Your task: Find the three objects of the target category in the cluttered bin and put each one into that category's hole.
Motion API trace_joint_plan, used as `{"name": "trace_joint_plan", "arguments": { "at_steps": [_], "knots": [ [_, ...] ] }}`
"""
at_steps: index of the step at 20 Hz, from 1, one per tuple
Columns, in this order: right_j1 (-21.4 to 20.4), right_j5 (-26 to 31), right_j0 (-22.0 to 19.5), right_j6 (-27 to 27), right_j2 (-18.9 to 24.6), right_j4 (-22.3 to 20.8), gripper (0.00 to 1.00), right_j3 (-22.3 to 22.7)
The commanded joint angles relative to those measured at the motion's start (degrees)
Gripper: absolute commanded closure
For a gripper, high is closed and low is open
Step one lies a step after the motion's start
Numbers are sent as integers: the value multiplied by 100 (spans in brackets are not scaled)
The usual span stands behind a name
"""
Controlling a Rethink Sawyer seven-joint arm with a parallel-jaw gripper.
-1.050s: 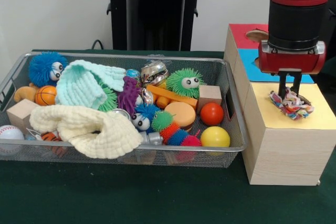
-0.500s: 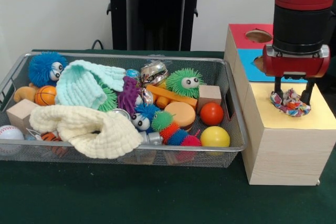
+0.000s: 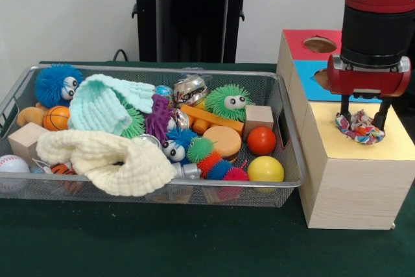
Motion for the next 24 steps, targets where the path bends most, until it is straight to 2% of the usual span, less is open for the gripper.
{"name": "trace_joint_plan", "arguments": {
  "at_steps": [1, 4, 14, 15, 24],
  "knots": [
    [345, 605, -37, 1307, -125, -57, 0, -456],
    [287, 884, 9, 1356, -212, -70, 0, -549],
    [197, 961, 69, 1312, -284, -75, 0, -470],
    [198, 951, 71, 1319, -290, -70, 100, -468],
    [230, 1144, 67, 1307, -337, -53, 100, -646]
  ]
}}
